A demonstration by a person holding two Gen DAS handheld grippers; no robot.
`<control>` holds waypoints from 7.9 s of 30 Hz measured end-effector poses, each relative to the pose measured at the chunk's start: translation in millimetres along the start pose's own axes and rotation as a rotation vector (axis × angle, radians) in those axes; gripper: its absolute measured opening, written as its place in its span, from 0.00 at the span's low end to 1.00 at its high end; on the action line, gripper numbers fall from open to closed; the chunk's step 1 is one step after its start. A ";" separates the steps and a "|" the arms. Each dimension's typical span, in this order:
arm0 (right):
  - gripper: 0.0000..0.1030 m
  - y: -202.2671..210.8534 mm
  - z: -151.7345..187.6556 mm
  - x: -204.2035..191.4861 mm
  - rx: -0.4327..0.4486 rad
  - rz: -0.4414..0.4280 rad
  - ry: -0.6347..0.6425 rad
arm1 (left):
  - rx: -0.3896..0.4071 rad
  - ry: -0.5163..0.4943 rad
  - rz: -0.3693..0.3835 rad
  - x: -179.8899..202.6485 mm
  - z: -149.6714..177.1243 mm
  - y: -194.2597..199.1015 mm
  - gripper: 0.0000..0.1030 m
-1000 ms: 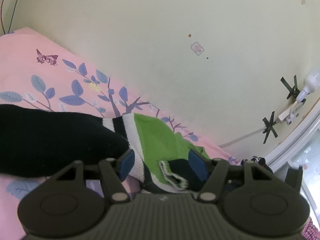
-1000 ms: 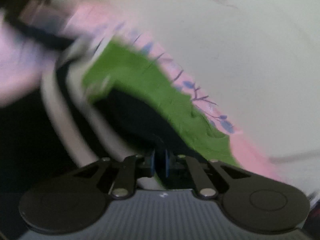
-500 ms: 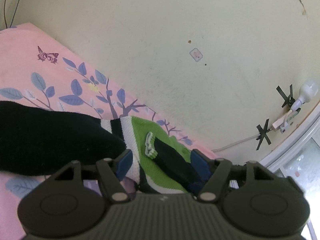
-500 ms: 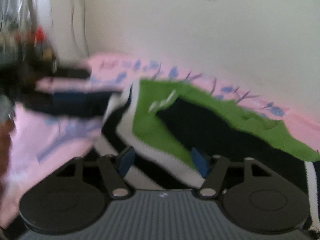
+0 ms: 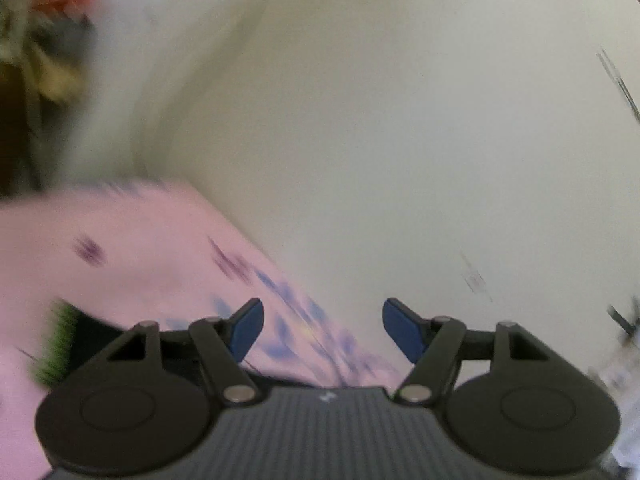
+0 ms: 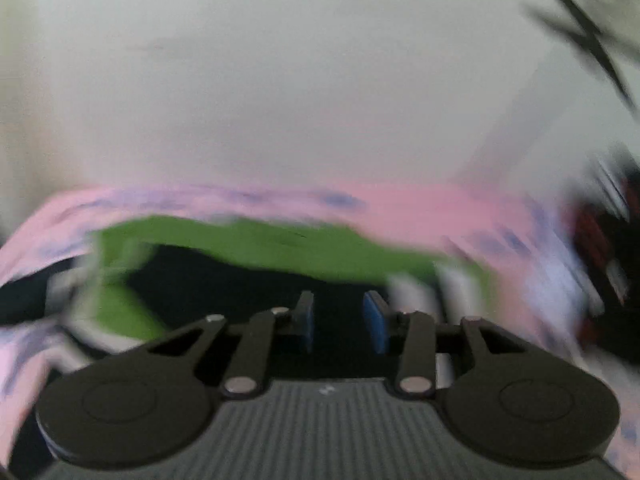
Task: Fold small clothes
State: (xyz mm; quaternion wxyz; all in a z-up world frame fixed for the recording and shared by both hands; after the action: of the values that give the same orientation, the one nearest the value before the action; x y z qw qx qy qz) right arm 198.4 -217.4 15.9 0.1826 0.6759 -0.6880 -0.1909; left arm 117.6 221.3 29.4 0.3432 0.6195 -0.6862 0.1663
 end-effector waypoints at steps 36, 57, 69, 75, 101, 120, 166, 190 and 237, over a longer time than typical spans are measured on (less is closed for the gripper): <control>0.52 9.9 33.8 64.8 0.142 -0.040 -0.331 | -0.160 -0.359 -0.011 47.3 65.6 -40.5 0.63; 0.02 -0.8 71.4 138.2 0.073 0.072 -0.375 | -0.493 -0.589 0.073 117.0 202.7 -136.8 0.19; 0.01 68.6 87.2 137.8 0.176 0.166 -0.415 | -0.376 -0.714 0.093 136.6 195.7 -114.0 0.46; 0.01 99.6 113.1 119.7 0.151 0.152 -0.383 | -0.394 -0.751 0.296 175.9 214.4 -84.2 0.55; 0.37 46.4 89.4 125.9 0.105 0.172 -0.324 | -0.515 -0.505 0.363 163.9 199.5 -107.7 0.55; 0.43 -21.0 -21.9 103.7 0.061 -0.073 -0.196 | -0.535 -0.515 0.257 178.8 173.9 -157.0 0.55; 0.48 191.8 115.0 40.4 0.179 -0.221 -0.054 | -0.533 -0.593 0.335 145.5 165.5 79.7 0.42; 0.44 159.2 93.1 73.0 0.164 -0.191 -0.270 | -0.669 -0.543 0.357 151.1 202.1 8.0 0.35; 0.15 279.6 255.8 55.5 -0.129 -0.292 -0.280 | -0.581 -0.593 0.574 70.4 166.8 178.9 0.13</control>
State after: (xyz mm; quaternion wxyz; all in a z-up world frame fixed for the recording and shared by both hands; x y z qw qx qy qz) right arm -173.5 -265.0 -62.1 0.0984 0.7221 -0.5880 -0.3510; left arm -98.9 92.1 -5.9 0.2324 0.3052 -0.9147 -0.1270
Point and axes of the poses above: each gripper's, at about its wrist camera, not at the fingertips, and y roughly against the way its jaws point, x to its right, z to its underside, the point moved 8 cm from there along -y, roughly the way its jaws point, and after that the axes turned 4 degrees about x, right-handed, at the moved point
